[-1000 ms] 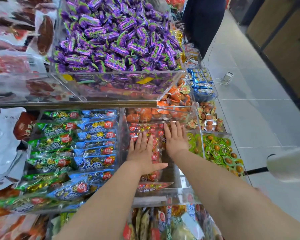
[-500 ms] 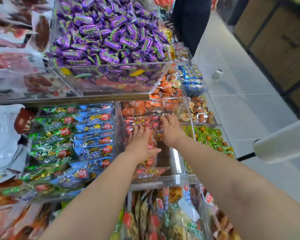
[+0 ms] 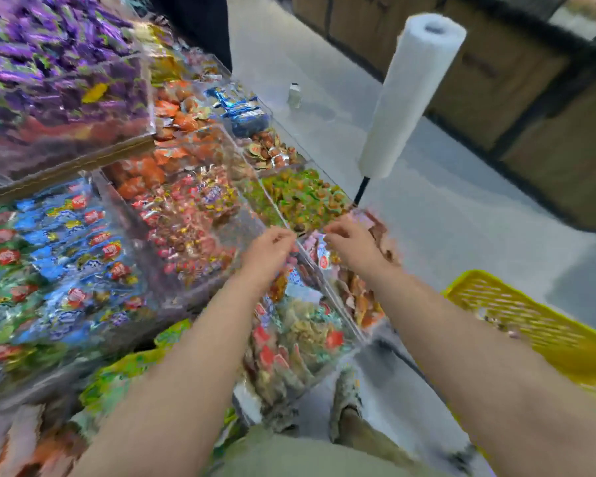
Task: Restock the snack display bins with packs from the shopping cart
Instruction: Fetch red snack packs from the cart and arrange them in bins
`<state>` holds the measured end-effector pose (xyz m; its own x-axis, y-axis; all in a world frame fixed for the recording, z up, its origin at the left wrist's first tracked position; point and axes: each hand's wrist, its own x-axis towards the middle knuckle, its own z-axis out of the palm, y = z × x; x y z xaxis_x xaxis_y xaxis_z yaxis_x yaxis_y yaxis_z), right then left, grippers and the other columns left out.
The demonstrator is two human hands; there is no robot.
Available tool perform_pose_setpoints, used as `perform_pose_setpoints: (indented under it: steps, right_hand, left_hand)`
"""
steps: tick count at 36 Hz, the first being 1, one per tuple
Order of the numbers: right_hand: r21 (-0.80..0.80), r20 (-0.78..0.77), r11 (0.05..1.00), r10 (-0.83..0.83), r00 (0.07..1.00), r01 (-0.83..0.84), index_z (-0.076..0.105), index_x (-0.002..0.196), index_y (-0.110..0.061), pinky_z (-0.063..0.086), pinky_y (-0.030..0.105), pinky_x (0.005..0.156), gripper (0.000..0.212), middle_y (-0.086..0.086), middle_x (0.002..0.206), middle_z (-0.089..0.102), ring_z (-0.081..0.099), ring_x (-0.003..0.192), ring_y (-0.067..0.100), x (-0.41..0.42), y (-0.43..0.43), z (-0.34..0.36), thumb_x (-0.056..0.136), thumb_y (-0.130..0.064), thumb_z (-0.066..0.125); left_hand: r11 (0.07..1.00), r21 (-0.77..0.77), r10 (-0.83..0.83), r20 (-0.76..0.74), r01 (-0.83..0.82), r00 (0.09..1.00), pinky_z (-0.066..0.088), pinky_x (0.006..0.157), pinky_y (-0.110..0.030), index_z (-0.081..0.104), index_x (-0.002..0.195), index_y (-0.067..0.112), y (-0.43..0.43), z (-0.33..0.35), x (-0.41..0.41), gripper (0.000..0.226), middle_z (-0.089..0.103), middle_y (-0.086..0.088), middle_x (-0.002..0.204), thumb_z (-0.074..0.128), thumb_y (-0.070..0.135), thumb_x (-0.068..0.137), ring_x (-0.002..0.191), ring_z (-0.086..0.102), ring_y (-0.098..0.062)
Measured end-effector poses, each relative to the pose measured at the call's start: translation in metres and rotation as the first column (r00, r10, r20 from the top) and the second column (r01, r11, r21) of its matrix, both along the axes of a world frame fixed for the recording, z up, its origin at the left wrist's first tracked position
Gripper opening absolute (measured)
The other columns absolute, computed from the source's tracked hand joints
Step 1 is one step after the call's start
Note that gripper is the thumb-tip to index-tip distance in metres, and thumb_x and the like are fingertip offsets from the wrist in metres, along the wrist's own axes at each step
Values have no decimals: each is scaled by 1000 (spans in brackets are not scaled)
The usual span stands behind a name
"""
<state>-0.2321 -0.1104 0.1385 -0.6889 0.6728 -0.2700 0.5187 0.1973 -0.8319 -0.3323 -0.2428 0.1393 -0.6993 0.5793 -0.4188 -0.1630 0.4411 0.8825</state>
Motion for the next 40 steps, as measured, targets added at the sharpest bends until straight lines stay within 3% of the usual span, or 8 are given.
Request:
perform_pose_setpoints:
  steps: [5, 9, 12, 15, 21, 27, 35, 40]
  right_hand:
    - [-103, 219, 971, -190, 957, 216, 69, 88, -3, 40, 20, 61, 15, 7, 83, 54, 49, 75, 17, 128, 2, -54, 88, -5, 54]
    - [-207, 326, 890, -328, 886, 406, 61, 74, -10, 37, 26, 55, 19, 7, 62, 51, 46, 61, 19, 228, -8, -87, 86, -1, 51]
    - [-264, 331, 796, -456, 826, 545, 59, 82, -4, 30, 25, 53, 17, 13, 67, 50, 41, 55, 17, 298, -21, -104, 89, 1, 45]
    - [-343, 387, 669, -539, 748, 660, 53, 68, -15, 31, 27, 56, 28, 8, 66, 51, 43, 60, 20, 364, -37, -120, 91, -3, 45]
    - [-423, 554, 546, -476, 683, 723, 50, 68, -19, 40, 24, 56, 26, 2, 70, 54, 51, 60, 14, 472, -52, -143, 92, -9, 47]
    - [-493, 634, 419, -426, 645, 762, 51, 76, -24, 45, 24, 58, 16, -2, 79, 56, 54, 66, 11, 530, -53, -145, 90, -17, 52]
    - [-504, 610, 397, -465, 641, 767, 46, 73, -24, 45, 28, 65, 21, -3, 78, 52, 50, 64, 10, 543, -7, -139, 92, -15, 50]
    - [-512, 559, 401, -516, 649, 759, 53, 78, -20, 44, 25, 60, 13, -3, 76, 56, 52, 63, 10, 535, 38, -137, 90, -14, 53]
  left_hand:
    - [972, -74, -219, 84, 225, 972, 39, 39, -13, 52, 78, 23, 21, -29, 85, 23, 59, -3, 70, 48, 15, 99, 55, 55, -12]
    - [910, -184, -339, 187, 372, 922, 31, 39, -17, 48, 70, 16, 29, -60, 150, 29, 51, -7, 66, 44, 13, 99, 52, 46, -16]
    - [867, -271, -340, 294, 418, 894, 28, 38, -15, 46, 71, 17, 32, -83, 199, 27, 47, -4, 61, 44, 11, 97, 45, 42, -12]
    - [810, -379, -323, 349, 447, 880, 35, 52, -21, 47, 76, 16, 30, -101, 246, 22, 52, -5, 68, 44, 12, 97, 53, 47, -16]
    - [727, -478, -293, 433, 493, 852, 39, 56, -26, 50, 96, 11, 27, -130, 319, 8, 54, -9, 76, 44, 15, 99, 60, 49, -20]
    - [676, -497, -345, 438, 543, 830, 39, 55, -26, 49, 88, 10, 42, -143, 359, 15, 52, -10, 75, 42, 15, 100, 60, 50, -21]
    - [586, -546, -434, 413, 599, 801, 37, 59, -27, 47, 108, 10, 104, -140, 373, 12, 53, -9, 79, 43, 17, 100, 63, 51, -20]
    - [543, -547, -498, 401, 637, 769, 37, 60, -27, 48, 102, 10, 163, -137, 376, 9, 52, -9, 77, 43, 17, 99, 62, 49, -19]
